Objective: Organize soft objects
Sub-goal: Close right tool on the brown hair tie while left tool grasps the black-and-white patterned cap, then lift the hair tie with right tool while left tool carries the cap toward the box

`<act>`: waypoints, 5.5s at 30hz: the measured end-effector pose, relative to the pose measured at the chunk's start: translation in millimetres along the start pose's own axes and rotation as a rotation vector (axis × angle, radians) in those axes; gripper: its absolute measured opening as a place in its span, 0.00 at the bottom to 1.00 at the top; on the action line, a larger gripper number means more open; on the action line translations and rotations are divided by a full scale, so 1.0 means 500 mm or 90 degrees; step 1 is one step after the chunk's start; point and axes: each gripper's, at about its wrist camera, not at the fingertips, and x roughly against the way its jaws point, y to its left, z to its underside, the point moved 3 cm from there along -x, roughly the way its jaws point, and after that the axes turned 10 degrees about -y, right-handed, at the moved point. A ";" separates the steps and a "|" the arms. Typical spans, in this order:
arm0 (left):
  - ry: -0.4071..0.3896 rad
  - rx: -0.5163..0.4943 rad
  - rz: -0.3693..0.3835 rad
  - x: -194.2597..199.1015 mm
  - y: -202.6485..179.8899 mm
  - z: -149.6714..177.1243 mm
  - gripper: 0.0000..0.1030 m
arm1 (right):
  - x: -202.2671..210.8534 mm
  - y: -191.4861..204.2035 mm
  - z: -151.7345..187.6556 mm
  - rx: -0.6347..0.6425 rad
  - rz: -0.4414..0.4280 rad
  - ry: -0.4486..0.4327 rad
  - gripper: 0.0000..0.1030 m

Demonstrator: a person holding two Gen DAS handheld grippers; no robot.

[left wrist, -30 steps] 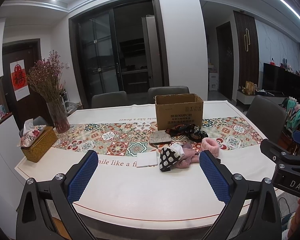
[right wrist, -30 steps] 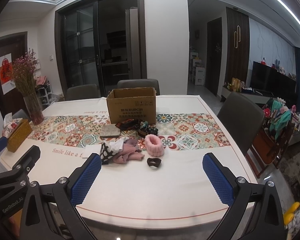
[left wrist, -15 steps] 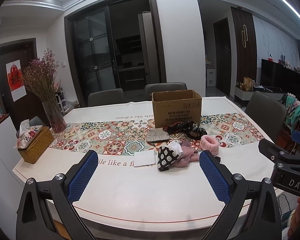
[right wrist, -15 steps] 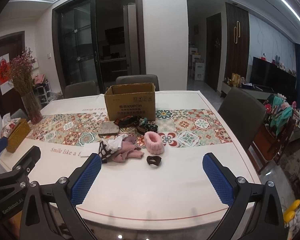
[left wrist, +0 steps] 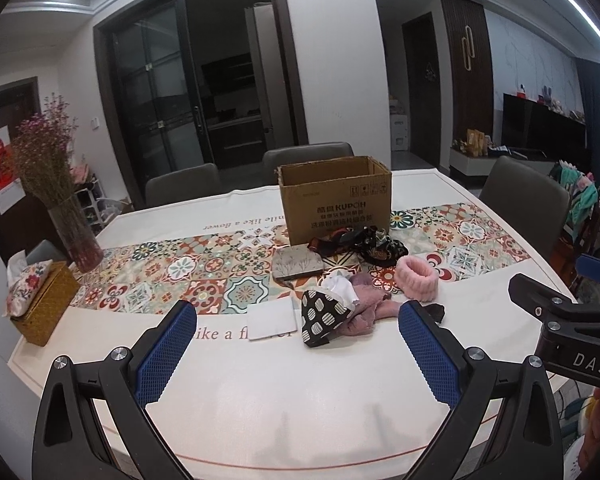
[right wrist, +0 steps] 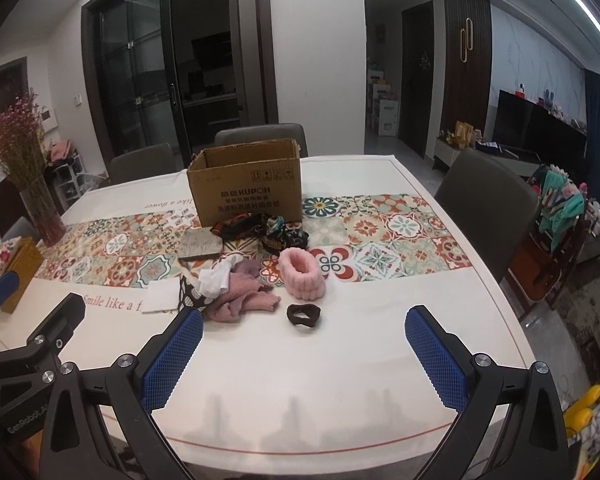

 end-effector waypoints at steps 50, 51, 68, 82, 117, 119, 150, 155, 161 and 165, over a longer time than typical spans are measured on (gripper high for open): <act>0.179 -0.065 0.084 -0.404 -0.070 0.152 0.88 | -0.399 0.014 0.132 0.002 0.005 0.202 0.99; 0.179 -0.068 0.082 -0.407 -0.074 0.154 0.87 | -0.404 0.013 0.135 0.001 0.002 0.204 0.98; 0.199 -0.065 0.052 -0.452 -0.097 0.184 0.68 | -0.462 0.013 0.165 0.015 -0.024 0.234 0.79; 0.218 -0.016 0.093 -0.453 -0.088 0.180 0.37 | -0.473 0.026 0.168 0.002 -0.052 0.261 0.33; 0.065 0.024 0.112 -0.359 -0.008 0.000 0.29 | -0.337 0.093 -0.041 0.016 -0.089 0.094 0.12; 0.049 0.023 0.111 -0.353 -0.004 -0.014 0.29 | -0.330 0.096 -0.059 0.015 -0.089 0.077 0.12; -0.106 0.029 0.102 -0.369 0.024 -0.186 0.29 | -0.336 0.128 -0.254 0.030 -0.114 -0.105 0.12; -0.114 0.033 0.102 -0.397 0.021 -0.213 0.29 | -0.362 0.127 -0.280 0.031 -0.116 -0.120 0.12; -0.126 0.035 0.098 -0.433 0.014 -0.244 0.29 | -0.391 0.129 -0.321 0.036 -0.118 -0.143 0.12; -0.130 0.037 0.097 -0.466 0.009 -0.267 0.29 | -0.420 0.129 -0.344 0.042 -0.116 -0.156 0.12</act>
